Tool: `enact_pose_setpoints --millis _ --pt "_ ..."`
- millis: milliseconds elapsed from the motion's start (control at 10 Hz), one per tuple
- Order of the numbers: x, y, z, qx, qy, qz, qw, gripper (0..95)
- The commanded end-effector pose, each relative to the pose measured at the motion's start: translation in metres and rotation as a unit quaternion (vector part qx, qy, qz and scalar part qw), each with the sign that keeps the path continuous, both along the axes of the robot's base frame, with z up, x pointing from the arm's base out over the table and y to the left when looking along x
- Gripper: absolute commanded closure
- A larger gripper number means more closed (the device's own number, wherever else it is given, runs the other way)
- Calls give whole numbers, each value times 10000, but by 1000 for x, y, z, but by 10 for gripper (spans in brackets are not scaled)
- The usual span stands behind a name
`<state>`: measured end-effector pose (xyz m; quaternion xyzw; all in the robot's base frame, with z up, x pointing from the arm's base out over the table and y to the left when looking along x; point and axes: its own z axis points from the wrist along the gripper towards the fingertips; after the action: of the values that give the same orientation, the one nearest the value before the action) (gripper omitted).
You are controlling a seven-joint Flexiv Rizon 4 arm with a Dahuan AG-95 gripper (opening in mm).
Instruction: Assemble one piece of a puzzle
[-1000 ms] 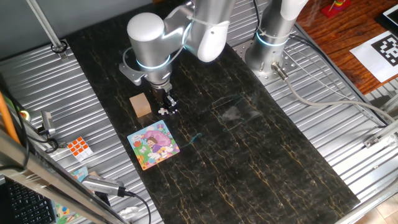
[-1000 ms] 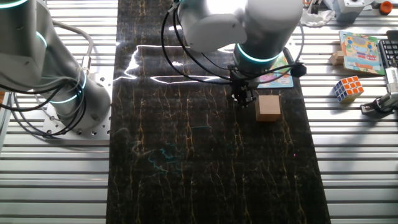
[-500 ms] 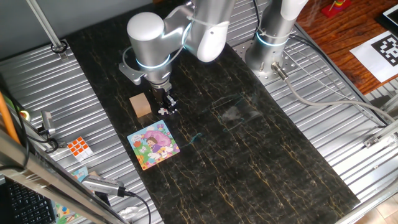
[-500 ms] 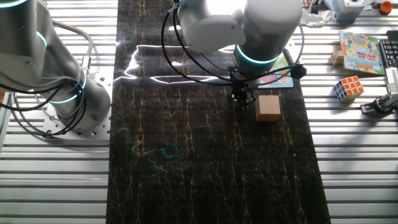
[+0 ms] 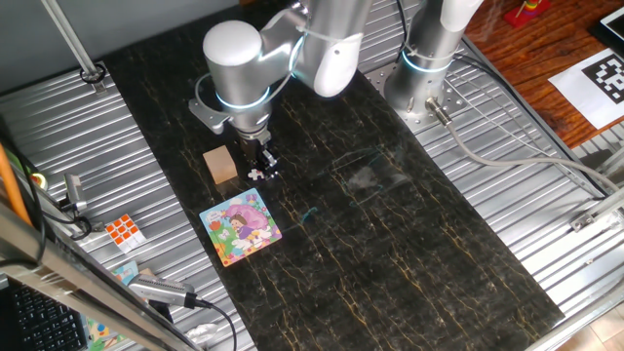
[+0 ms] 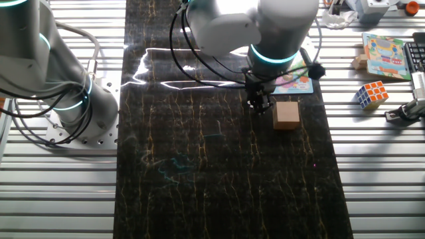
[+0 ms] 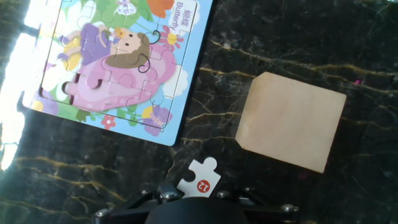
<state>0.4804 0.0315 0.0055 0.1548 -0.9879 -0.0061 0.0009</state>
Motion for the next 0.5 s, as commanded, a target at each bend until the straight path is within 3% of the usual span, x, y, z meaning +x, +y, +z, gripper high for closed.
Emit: enact_pose_setpoints --millis 100,200,400,500 --pt "0 -1 -1 22 -33 9 10000 570" --pt "1 -1 0 30 -33 -9 10000 760" --pt "1 -1 1 -3 -39 -16 10000 760" --pt "1 -1 1 -31 -33 -14 10000 950"
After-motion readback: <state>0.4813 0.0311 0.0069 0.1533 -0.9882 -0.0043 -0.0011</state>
